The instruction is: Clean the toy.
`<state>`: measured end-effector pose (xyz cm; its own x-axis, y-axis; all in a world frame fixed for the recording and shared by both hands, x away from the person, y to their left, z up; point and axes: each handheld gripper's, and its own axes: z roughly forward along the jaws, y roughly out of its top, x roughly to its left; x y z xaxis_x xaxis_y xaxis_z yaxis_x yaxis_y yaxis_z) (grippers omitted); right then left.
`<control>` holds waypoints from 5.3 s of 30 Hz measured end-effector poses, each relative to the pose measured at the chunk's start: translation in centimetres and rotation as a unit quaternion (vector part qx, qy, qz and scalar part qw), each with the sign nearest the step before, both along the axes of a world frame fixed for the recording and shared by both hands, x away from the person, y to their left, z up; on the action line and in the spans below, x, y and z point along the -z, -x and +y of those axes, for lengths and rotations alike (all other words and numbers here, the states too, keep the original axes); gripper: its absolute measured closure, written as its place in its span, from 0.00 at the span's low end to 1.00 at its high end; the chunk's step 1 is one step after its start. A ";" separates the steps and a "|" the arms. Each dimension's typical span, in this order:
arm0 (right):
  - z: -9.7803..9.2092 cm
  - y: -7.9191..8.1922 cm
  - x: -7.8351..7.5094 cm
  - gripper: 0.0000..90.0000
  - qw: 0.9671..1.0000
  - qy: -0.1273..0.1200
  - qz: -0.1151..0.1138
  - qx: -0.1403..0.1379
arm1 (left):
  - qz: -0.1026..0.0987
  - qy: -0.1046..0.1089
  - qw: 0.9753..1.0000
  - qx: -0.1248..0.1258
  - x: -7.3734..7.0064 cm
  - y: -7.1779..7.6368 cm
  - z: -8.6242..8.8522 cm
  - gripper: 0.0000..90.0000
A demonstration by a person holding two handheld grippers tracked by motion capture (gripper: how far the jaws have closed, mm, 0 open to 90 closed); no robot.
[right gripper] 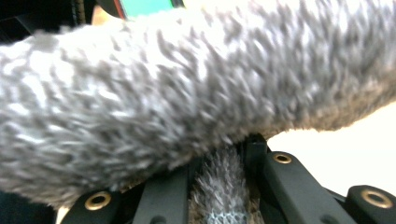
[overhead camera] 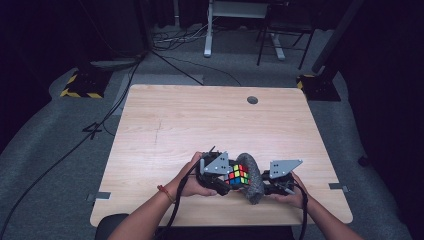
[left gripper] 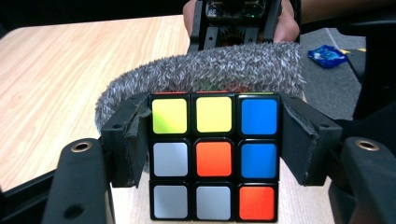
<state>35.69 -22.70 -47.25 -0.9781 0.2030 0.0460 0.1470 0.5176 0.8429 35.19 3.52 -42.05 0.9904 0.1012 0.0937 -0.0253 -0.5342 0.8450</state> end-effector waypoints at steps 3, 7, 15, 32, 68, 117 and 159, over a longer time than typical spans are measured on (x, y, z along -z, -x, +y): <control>0.4 0.4 -0.1 0.86 1.000 -0.004 -0.007 -0.007 | 0.013 0.002 1.000 0.008 0.2 -0.1 -0.1 0.37; 0.5 0.6 -0.3 0.86 1.000 -0.016 -0.002 -0.008 | 0.015 -0.013 1.000 0.003 0.5 -0.2 -0.2 0.35; 0.2 0.6 -0.7 0.86 1.000 -0.015 -0.013 0.002 | 0.003 -0.038 0.999 -0.002 0.5 0.0 -0.2 0.36; 2.0 1.0 0.1 0.86 0.998 0.050 -0.021 -0.012 | -0.019 0.000 1.000 -0.004 -0.5 0.6 -1.0 0.37; 0.4 0.3 -1.6 0.86 0.996 0.062 -0.047 0.044 | -0.005 -0.102 0.995 -0.006 2.1 -0.3 -1.2 0.37; -2.5 -2.5 1.1 0.63 0.986 0.131 0.003 0.106 | 0.081 -0.103 0.987 -0.090 5.8 -3.5 4.0 0.32; -3.7 -1.5 -2.8 0.31 0.983 0.122 -0.039 0.135 | -0.019 -0.145 0.977 -0.153 3.5 -1.0 7.6 0.19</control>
